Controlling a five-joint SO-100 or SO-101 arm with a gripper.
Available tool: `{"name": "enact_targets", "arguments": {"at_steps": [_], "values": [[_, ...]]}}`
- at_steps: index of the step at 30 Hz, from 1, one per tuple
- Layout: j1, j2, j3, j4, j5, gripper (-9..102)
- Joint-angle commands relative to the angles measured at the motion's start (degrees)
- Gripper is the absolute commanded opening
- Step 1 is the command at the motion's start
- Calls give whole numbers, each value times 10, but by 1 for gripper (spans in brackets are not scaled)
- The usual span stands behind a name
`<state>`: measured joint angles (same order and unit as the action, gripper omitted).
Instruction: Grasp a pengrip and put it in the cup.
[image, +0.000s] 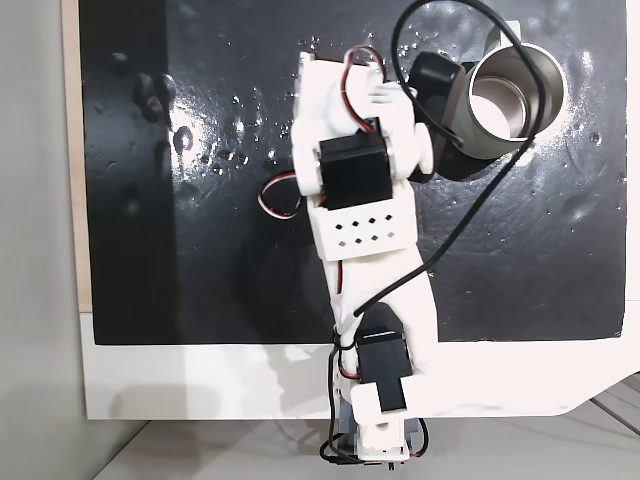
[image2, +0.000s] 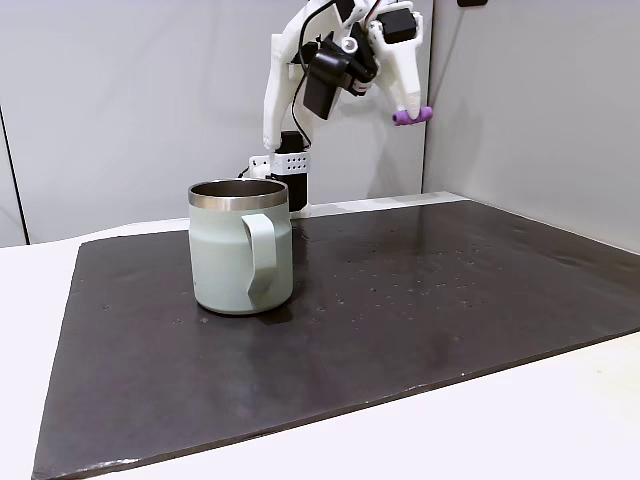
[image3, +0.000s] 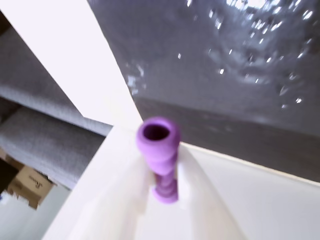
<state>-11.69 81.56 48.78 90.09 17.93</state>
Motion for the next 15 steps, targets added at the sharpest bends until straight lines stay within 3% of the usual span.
{"name": "enact_targets", "arguments": {"at_steps": [1, 15], "values": [[66, 44, -14, 44, -26, 0], [275, 20, -84, 61, -173, 0]]}}
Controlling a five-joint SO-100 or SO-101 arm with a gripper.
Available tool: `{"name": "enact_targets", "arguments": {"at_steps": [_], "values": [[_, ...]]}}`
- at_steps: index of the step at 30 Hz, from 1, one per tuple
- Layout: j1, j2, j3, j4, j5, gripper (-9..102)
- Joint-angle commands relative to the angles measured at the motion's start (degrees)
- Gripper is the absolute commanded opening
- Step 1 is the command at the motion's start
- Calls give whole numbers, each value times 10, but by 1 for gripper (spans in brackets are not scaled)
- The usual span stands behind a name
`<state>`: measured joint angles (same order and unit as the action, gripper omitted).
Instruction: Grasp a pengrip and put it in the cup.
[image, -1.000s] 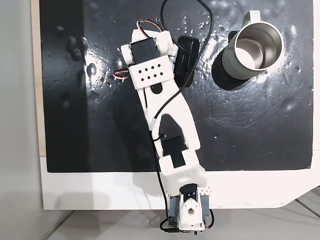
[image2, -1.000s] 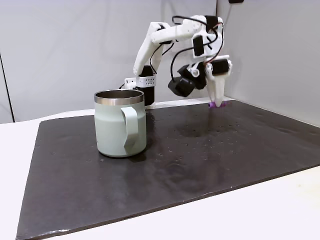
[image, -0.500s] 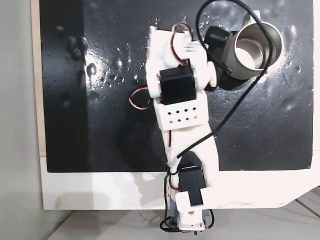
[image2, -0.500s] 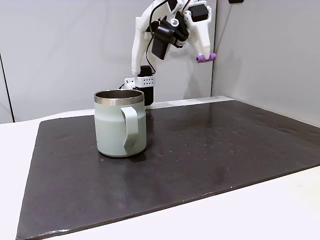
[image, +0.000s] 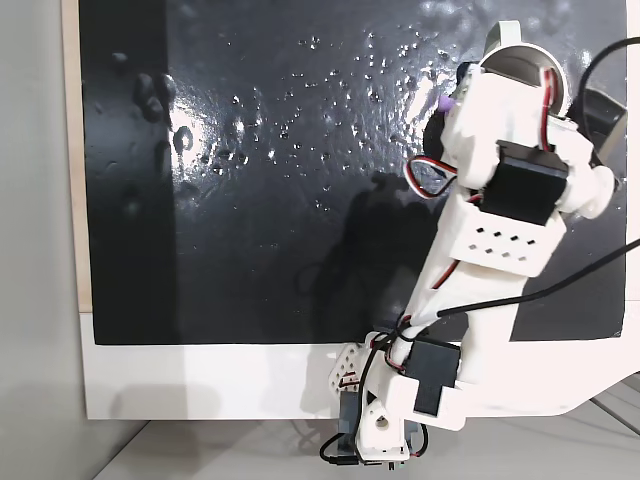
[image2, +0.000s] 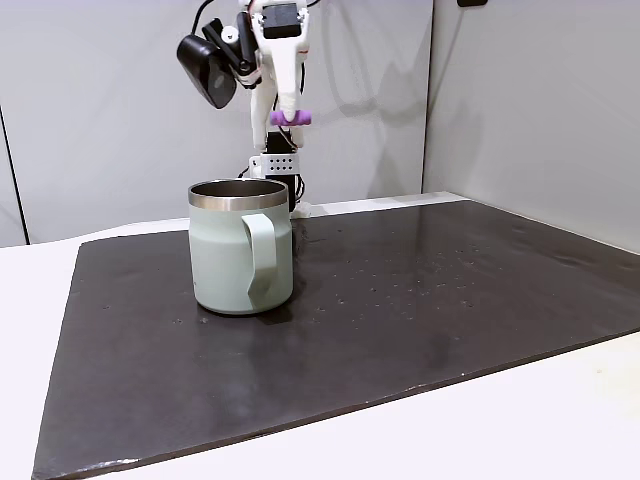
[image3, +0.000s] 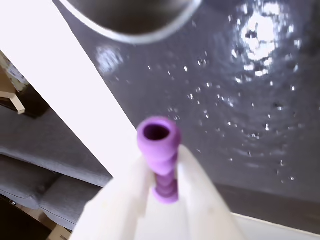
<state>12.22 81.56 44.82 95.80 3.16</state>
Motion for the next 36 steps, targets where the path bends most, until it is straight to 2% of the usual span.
{"name": "enact_targets", "arguments": {"at_steps": [1, 8, 17, 18, 21, 23, 36], "values": [[47, 10, -61, 4, -33, 0], [101, -89, -179, 4, -54, 0], [91, -156, -262, 5, -61, 0], [89, -156, -259, 7, -62, 4], [88, -150, -251, 7, -49, 26], [87, -150, -251, 7, -49, 34], [78, -104, -195, 8, -48, 32]]}}
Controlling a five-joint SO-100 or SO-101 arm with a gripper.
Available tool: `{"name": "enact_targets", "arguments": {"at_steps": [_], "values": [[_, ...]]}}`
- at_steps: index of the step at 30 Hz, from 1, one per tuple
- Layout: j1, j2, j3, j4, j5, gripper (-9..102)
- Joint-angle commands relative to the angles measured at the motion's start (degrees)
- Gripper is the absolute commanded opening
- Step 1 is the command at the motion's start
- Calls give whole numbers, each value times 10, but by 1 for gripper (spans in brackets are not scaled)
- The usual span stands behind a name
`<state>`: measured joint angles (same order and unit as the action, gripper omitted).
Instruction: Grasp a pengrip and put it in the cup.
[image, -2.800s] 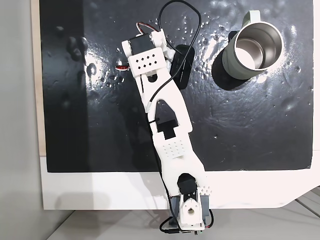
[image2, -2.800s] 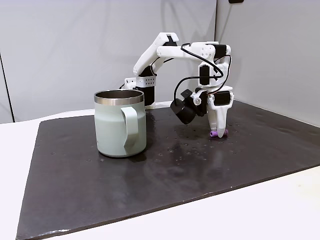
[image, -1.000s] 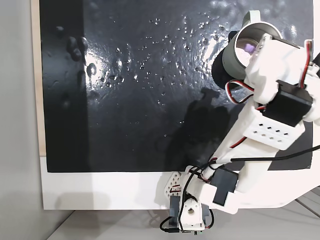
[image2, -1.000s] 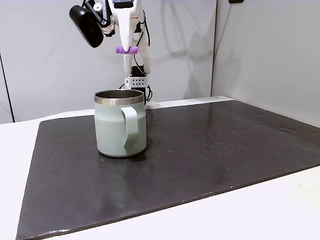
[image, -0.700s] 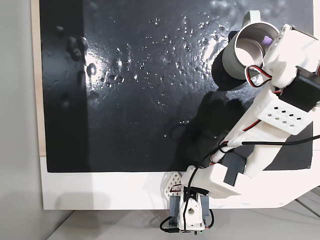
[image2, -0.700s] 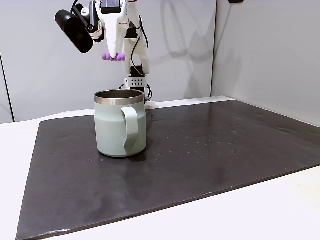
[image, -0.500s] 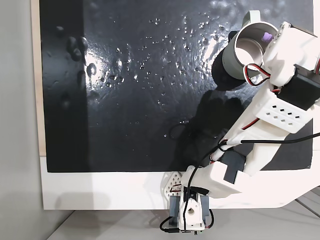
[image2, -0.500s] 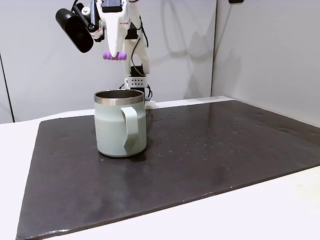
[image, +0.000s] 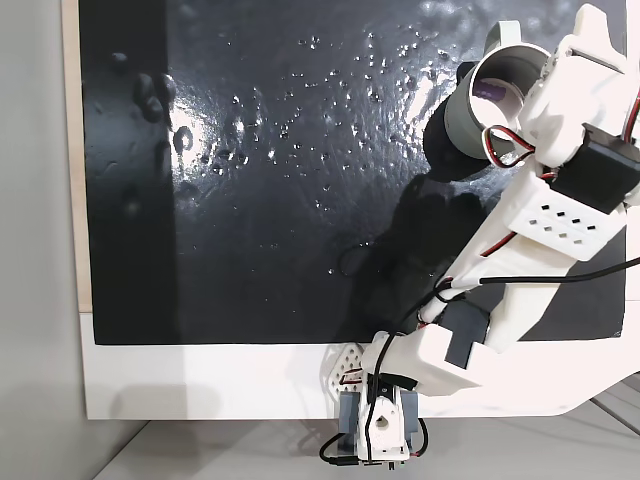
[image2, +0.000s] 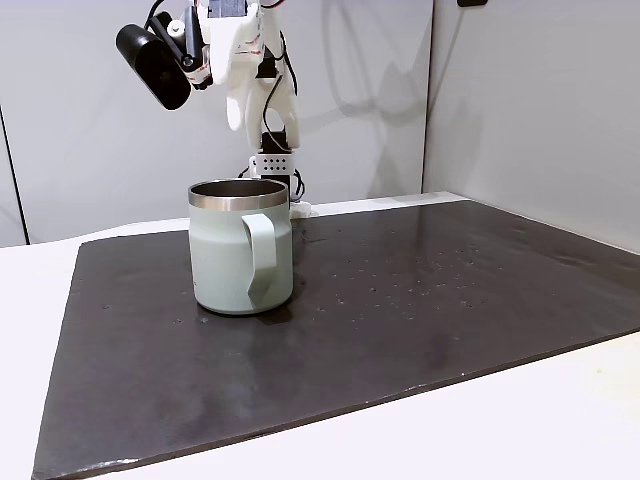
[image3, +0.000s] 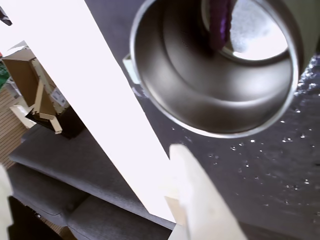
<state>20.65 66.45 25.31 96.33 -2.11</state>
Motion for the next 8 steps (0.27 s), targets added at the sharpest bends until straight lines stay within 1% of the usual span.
{"name": "enact_targets", "arguments": {"at_steps": [1, 8], "values": [[-6, 48, 3, 3, 4, 32], [-5, 48, 4, 3, 4, 32]]}}
